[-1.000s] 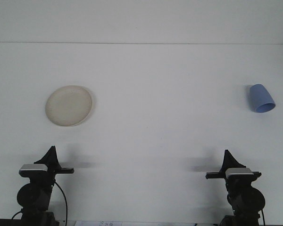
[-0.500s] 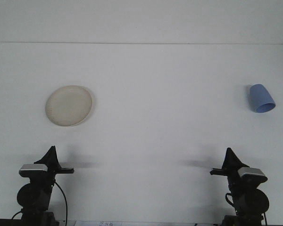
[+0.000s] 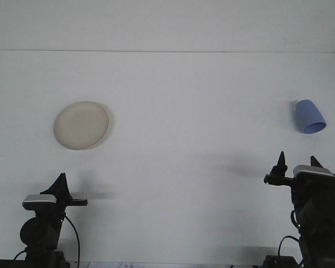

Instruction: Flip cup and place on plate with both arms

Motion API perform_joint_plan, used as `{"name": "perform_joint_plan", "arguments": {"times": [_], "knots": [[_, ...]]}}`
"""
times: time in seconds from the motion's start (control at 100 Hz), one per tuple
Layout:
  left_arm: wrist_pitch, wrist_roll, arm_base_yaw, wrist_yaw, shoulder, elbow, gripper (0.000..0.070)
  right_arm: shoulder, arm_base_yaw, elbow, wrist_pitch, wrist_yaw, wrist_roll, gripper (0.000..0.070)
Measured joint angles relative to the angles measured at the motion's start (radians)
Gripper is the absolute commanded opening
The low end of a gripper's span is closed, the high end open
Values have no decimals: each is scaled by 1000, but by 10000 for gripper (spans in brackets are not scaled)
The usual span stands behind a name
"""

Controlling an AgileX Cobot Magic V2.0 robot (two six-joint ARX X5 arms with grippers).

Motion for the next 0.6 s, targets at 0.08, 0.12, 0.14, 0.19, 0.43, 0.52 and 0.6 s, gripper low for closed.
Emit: {"name": "perform_joint_plan", "arguments": {"times": [0.08, 0.12, 0.14, 0.19, 0.43, 0.52, 0.6], "knots": [[0, 0, 0, 0, 0, 0, 15, 101, -37, 14, 25, 11, -68, 546], [0, 0, 0, 0, 0, 0, 15, 154, -65, 23, 47, 6, -94, 546], [0, 0, 0, 0, 0, 0, 15, 182, -80, 27, 60, 0, -106, 546], [0, 0, 0, 0, 0, 0, 15, 247, -123, 34, 95, -25, -132, 546], [0, 0, 0, 0, 0, 0, 15, 463, -378, 43, 238, -233, -233, 544], [0, 0, 0, 0, 0, 0, 15, 549, -462, 43, 308, -298, -249, 543], [0, 0, 0, 0, 0, 0, 15, 625, -519, 43, 382, -332, -259, 543]]}}
